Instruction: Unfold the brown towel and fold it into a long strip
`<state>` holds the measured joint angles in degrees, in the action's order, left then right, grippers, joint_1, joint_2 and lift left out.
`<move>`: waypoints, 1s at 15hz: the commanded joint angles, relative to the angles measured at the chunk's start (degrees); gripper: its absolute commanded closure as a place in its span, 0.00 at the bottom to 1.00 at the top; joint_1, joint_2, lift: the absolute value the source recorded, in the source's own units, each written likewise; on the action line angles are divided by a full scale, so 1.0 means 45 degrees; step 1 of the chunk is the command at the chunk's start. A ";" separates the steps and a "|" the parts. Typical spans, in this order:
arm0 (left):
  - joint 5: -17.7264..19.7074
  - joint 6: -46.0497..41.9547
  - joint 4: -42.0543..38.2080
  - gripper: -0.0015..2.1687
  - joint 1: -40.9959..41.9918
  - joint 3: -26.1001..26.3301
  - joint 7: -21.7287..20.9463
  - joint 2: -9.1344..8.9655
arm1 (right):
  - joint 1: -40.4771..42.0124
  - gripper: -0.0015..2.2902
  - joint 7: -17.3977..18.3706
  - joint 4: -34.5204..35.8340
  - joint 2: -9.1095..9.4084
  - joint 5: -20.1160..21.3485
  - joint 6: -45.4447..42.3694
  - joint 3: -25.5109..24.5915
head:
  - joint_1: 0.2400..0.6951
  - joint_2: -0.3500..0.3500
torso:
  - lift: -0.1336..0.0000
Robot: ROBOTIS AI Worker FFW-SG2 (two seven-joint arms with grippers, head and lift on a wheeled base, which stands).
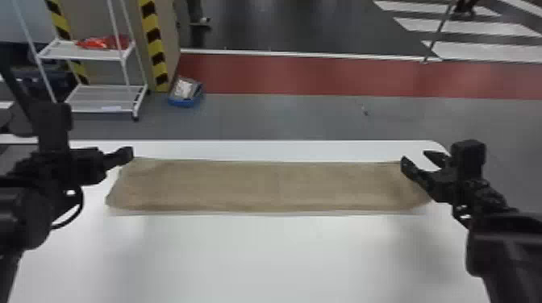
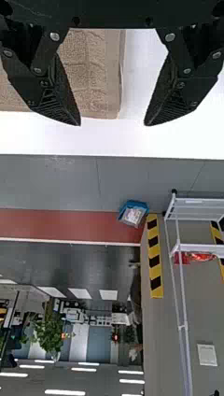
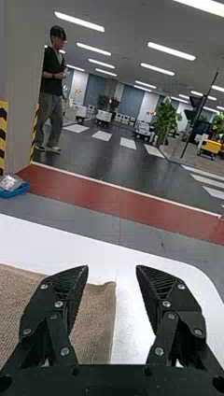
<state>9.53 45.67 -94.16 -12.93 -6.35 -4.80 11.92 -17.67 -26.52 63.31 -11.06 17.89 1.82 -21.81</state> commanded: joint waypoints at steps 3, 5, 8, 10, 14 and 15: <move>0.0969 -0.0078 -0.0306 0.03 0.0433 -0.0561 -0.0106 0.0145 | 0.0939 0.02 -0.0200 0.1186 -0.0218 -0.0831 0.0251 -0.0213 | 1.00 0.37 | 0.07; 0.2375 0.0156 -0.0404 0.03 0.0667 -0.1264 -0.0438 0.0379 | 0.1564 0.03 -0.0532 0.1986 -0.0238 -0.1339 0.0876 -0.0467 | 1.00 0.36 | 0.07; 0.3410 0.0547 -0.0463 0.03 0.0960 -0.1967 -0.0828 0.0613 | 0.2580 0.05 -0.1333 0.3100 -0.0218 -0.2452 0.1696 -0.1131 | 1.00 0.36 | 0.07; 0.3527 0.0781 -0.0463 0.03 0.1272 -0.2221 -0.1024 0.0692 | 0.2716 0.06 -0.2114 0.3178 -0.0179 -0.3116 0.2556 -0.1756 | 1.00 0.36 | 0.07; 0.3488 0.0859 -0.0287 0.04 0.1683 -0.2318 -0.1219 0.0692 | 0.2716 0.08 -0.2426 0.3158 -0.0218 -0.3390 0.2907 -0.1951 | 1.00 0.35 | 0.07; 0.3469 0.0859 -0.0209 0.04 0.1702 -0.2318 -0.1258 0.0692 | 0.2619 0.08 -0.2524 0.3158 -0.0199 -0.3370 0.3025 -0.1892 | 1.00 0.35 | 0.07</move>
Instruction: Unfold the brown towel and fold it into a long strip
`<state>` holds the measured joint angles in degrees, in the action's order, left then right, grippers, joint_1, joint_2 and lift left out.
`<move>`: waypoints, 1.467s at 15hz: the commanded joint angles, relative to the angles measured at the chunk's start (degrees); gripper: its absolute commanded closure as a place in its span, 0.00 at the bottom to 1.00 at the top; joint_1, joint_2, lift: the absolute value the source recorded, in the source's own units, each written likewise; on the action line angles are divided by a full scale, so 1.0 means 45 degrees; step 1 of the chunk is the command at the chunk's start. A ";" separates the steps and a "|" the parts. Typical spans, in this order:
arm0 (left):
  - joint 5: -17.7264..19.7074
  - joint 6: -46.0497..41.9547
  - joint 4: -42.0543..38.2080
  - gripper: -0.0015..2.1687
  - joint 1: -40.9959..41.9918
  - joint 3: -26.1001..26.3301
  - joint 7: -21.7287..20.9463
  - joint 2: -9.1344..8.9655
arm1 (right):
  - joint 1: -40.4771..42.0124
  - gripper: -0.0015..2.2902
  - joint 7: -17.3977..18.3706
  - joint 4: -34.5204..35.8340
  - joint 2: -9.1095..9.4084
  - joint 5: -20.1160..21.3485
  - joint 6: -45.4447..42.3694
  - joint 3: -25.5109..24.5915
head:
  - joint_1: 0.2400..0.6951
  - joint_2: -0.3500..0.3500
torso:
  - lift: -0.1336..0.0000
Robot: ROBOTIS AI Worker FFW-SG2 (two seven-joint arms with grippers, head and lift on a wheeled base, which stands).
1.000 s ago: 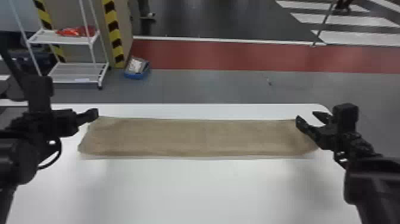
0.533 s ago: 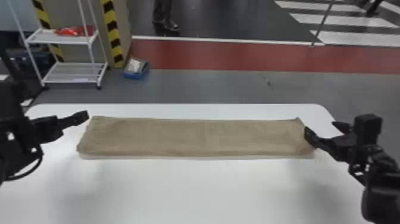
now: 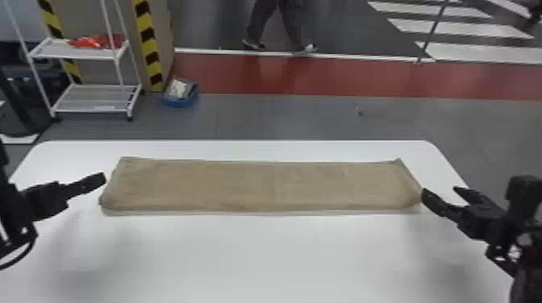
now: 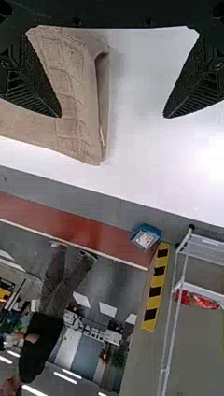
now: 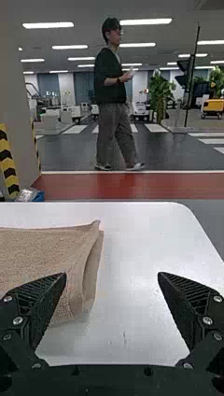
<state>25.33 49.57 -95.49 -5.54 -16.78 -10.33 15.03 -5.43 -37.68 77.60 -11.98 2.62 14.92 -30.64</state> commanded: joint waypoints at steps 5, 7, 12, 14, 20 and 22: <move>0.0095 0.0500 0.0107 0.05 0.0158 -0.0178 -0.0596 0.0001 | -0.0493 0.10 -0.0552 -0.0193 0.0143 0.0258 0.0660 0.0871 | 1.00 0.38 | 0.07; -0.0022 0.1125 0.0049 0.05 0.0177 -0.0139 -0.0616 0.0118 | -0.0611 0.10 -0.0552 -0.0349 0.0143 0.0375 0.0660 0.0929 | 1.00 0.39 | 0.07; -0.0022 0.1359 0.0010 0.10 0.0295 0.0056 -0.0889 0.0137 | -0.0669 0.10 -0.0611 -0.0427 0.0143 0.0473 0.0660 0.0929 | 1.00 0.40 | 0.07; -0.0022 0.1359 0.0010 0.11 0.0275 0.0213 -0.0908 0.0118 | -0.0630 0.13 -0.0670 -0.0427 0.0143 0.0473 0.0660 0.0929 | 1.00 0.39 | 0.07; -0.0003 0.1477 -0.0088 0.62 0.0295 0.0232 -0.1182 0.0020 | -0.0591 0.24 -0.0904 -0.0564 0.0065 0.0590 0.0660 0.0851 | 1.00 0.37 | 0.07; -0.0022 0.1789 -0.0225 0.74 0.0295 0.0252 -0.1260 0.0020 | -0.0630 0.37 -0.0923 -0.0662 0.0026 0.0609 0.0660 0.0812 | 1.00 0.36 | 0.07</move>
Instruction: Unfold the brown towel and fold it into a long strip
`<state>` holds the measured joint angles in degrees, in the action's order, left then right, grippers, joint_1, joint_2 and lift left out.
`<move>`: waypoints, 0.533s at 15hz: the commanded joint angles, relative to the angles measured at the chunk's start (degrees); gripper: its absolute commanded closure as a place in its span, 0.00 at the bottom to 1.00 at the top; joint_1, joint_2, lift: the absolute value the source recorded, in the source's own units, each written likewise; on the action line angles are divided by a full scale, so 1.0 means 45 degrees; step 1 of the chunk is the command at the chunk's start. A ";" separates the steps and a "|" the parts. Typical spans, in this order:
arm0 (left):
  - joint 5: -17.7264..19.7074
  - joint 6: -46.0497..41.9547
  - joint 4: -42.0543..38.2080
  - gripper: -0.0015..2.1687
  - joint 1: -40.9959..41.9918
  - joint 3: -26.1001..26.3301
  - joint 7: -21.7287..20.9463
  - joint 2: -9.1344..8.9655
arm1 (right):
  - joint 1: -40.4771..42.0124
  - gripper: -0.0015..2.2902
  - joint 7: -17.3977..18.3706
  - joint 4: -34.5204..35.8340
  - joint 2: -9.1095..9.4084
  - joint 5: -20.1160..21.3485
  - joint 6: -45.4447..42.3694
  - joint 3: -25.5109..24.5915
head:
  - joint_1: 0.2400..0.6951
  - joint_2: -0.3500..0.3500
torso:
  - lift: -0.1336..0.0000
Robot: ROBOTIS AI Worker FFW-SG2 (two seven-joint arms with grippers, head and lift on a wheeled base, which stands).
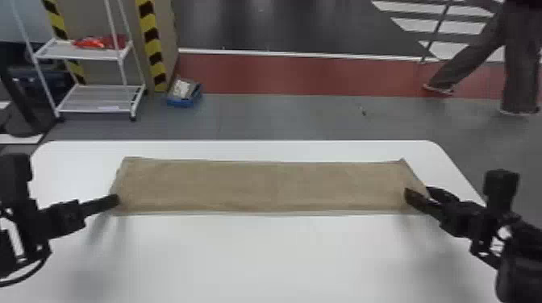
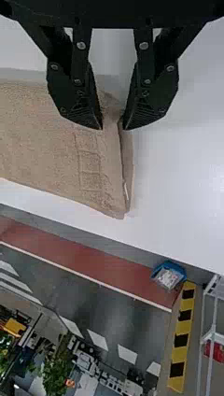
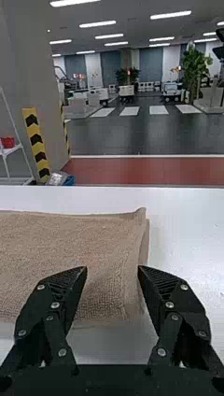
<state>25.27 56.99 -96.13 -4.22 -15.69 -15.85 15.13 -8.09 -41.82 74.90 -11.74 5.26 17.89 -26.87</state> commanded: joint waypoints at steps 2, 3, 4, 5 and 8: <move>-0.0009 0.0491 -0.0436 0.79 0.0060 -0.0069 -0.0287 -0.0002 | -0.0078 0.63 -0.0278 -0.0122 -0.0066 0.0002 0.0196 -0.0065 | 1.00 0.36 | 0.07; -0.0009 0.0608 -0.0533 0.81 0.0060 -0.0108 -0.0619 0.0018 | -0.0078 0.65 -0.0375 -0.0102 -0.0066 -0.0037 0.0430 -0.0065 | 1.00 0.35 | 0.07; -0.0009 0.0764 -0.0631 0.83 0.0079 -0.0147 -0.0795 0.0018 | -0.0078 0.65 -0.0375 -0.0102 -0.0066 -0.0037 0.0430 -0.0065 | 1.00 0.35 | 0.07; 0.0010 0.0920 -0.0807 0.83 0.0196 -0.0225 -0.0854 0.0018 | -0.0078 0.65 -0.0395 -0.0102 -0.0066 -0.0056 0.0469 -0.0065 | 1.00 0.34 | 0.07; -0.0029 0.1975 -0.1568 0.83 0.0626 -0.0499 -0.0619 -0.0002 | 0.0273 0.65 -0.0688 0.0464 -0.0046 -0.0291 0.1094 -0.0163 | 1.00 0.34 | 0.07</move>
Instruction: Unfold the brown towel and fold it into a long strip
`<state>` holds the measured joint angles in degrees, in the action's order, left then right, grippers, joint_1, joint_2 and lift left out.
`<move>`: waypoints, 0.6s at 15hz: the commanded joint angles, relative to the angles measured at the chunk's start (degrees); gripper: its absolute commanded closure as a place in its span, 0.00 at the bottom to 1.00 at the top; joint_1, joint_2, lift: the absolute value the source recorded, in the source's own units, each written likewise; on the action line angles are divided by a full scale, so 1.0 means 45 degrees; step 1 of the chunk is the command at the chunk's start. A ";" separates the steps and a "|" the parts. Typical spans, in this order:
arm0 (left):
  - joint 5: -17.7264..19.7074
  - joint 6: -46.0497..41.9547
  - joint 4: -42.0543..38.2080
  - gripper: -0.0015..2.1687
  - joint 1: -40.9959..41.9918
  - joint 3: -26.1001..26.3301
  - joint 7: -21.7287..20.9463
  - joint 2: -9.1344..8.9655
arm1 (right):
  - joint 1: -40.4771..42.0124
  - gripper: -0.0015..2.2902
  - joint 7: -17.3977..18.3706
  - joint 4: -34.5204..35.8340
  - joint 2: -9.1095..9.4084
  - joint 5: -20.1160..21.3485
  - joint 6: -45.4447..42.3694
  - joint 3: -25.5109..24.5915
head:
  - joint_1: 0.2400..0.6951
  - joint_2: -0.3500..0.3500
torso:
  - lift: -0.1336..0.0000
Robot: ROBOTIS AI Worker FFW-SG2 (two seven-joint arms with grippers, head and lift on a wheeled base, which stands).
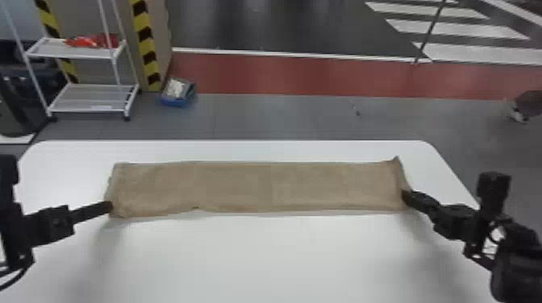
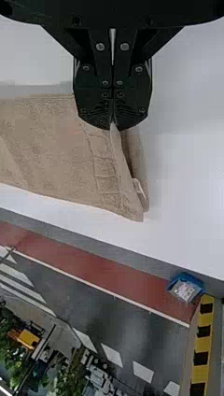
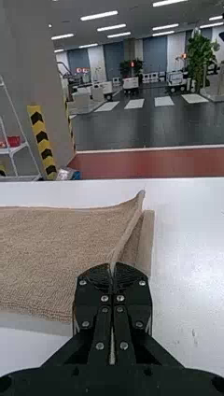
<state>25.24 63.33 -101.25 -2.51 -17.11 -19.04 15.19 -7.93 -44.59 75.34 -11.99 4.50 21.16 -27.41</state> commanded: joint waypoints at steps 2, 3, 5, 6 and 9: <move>-0.0023 0.0879 -0.1368 0.83 0.0948 -0.0592 0.0207 0.0002 | 0.0765 0.65 -0.0208 0.1226 0.0008 -0.0434 0.0875 -0.0237 | 1.00 0.34 | 0.07; 0.0016 0.1270 -0.1778 0.83 0.1281 -0.0866 0.0187 0.0002 | 0.1097 0.65 -0.0325 0.1734 0.0008 -0.0629 0.1031 -0.0433 | 1.00 0.34 | 0.07; 0.0056 0.1387 -0.2208 0.83 0.1710 -0.1139 0.0187 0.0002 | 0.1527 0.65 -0.0501 0.2222 -0.0011 -0.0785 0.1265 -0.0686 | 1.00 0.35 | 0.07; 0.0075 0.1465 -0.2325 0.83 0.1847 -0.1217 0.0148 -0.0017 | 0.1742 0.65 -0.0521 0.2398 -0.0011 -0.0824 0.1265 -0.0745 | 1.00 0.35 | 0.07; 0.0056 0.1504 -0.2657 0.83 0.2179 -0.1237 0.0129 -0.0017 | 0.2269 0.65 -0.0560 0.2808 -0.0050 -0.1019 0.1343 -0.0843 | 1.00 0.34 | 0.07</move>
<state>25.54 69.96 -112.47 6.55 -22.59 -18.45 15.07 1.23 -47.10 87.10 -12.11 0.36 26.93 -30.97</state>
